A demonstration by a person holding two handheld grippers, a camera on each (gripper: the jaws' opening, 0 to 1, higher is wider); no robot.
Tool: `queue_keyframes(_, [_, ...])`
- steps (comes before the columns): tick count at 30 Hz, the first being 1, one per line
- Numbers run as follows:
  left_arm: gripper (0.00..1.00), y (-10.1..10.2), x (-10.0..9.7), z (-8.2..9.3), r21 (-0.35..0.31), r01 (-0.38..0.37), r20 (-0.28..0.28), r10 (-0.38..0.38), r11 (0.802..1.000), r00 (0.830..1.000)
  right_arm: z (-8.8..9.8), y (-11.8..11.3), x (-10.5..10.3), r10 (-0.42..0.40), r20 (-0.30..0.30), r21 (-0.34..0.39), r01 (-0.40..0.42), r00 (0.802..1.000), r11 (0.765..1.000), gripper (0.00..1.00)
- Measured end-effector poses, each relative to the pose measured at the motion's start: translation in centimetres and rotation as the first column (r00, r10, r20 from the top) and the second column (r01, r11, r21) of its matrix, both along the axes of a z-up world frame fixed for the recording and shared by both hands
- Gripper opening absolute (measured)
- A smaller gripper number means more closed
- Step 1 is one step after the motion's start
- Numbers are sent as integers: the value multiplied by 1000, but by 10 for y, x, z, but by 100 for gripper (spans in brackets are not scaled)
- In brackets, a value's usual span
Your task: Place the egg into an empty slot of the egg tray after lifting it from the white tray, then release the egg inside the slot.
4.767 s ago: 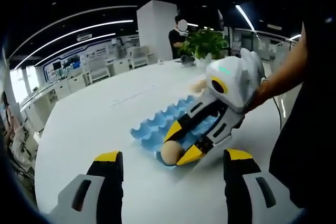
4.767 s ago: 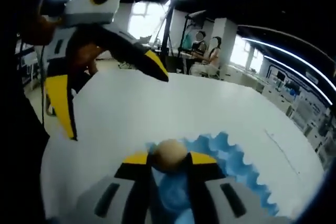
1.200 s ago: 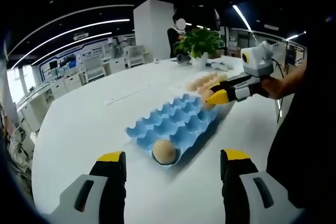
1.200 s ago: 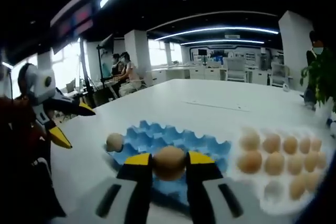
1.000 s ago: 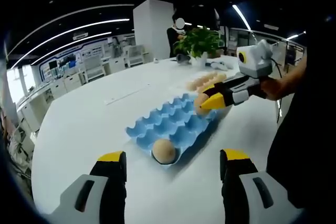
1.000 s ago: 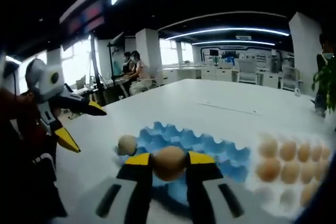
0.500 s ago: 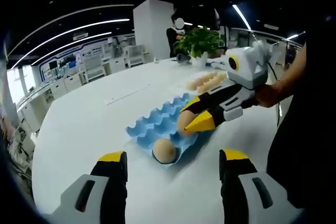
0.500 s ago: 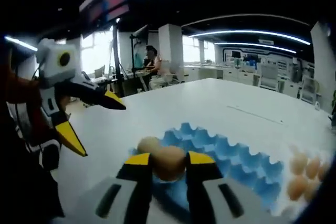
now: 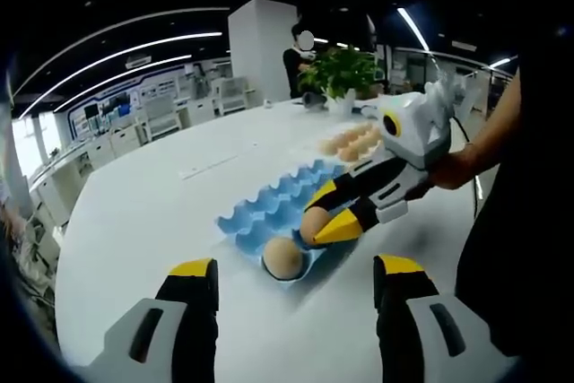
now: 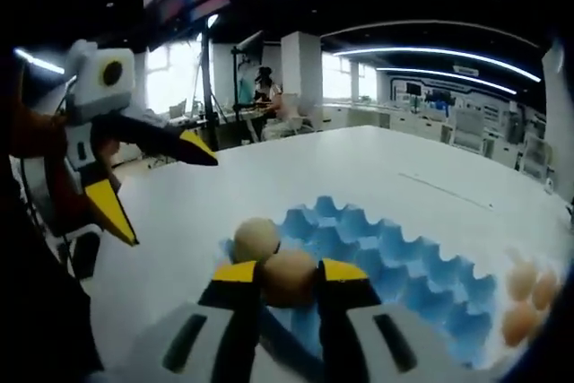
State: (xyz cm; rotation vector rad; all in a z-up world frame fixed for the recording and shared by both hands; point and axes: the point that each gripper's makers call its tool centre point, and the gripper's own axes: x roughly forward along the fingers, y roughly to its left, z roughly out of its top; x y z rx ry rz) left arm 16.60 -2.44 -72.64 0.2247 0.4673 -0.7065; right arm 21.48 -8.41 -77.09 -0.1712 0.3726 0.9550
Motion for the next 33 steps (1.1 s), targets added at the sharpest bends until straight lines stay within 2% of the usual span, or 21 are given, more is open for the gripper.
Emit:
queue_keyframes(19, [71, 0, 0, 0, -1, 6, 1, -6, 1000, 1000, -2, 2, -4, 53, 85, -49, -49, 995, 998, 25])
queue_keyframes(20, [71, 0, 0, -1, -1, 6, 1, -6, 1000, 1000, -2, 2, -4, 49, 78, -45, -46, 996, 998, 25])
queue_keyframes(22, [71, 0, 0, -1, -1, 3, 2, -3, 1000, 1000, 0, -1, -4, 25, 26, 7, -25, 999, 1000, 24])
queue_keyframes(30, [71, -1, 0, -1, -1, 8, 1, -8, 1000, 1000, 3, -17, -6, 4, 57, -3, -4, 998, 1000, 24])
queue_keyframes(33, [71, -2, 1, -1, -3, 9, 2, -9, 1000, 1000, 6, -28, -3, -28, 63, 5, 27, 998, 1000, 24])
